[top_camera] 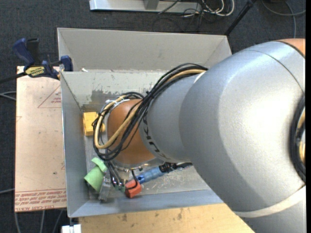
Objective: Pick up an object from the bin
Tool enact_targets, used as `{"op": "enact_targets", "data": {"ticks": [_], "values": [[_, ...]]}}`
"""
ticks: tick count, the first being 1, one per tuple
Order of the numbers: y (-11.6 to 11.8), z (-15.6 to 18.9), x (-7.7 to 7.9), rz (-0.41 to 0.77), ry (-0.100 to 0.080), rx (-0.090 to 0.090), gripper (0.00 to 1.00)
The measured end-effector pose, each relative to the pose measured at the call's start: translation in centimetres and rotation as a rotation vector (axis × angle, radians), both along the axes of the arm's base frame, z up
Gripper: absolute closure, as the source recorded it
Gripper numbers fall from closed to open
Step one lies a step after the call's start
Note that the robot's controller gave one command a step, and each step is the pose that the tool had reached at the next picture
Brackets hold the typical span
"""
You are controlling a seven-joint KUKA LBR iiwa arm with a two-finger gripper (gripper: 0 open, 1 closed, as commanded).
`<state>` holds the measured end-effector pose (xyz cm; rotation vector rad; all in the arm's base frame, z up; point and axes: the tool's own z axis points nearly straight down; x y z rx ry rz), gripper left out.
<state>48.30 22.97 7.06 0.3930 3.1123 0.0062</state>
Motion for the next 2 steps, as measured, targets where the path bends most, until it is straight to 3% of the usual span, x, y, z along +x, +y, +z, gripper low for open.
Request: {"op": "enact_targets", "data": {"ticks": [1,2], "values": [[-0.6,0.0,0.1,-0.006,0.006,-0.010,1.00],[-0.6,13.2,0.8,-0.036,-0.003,0.001,1.00]]}}
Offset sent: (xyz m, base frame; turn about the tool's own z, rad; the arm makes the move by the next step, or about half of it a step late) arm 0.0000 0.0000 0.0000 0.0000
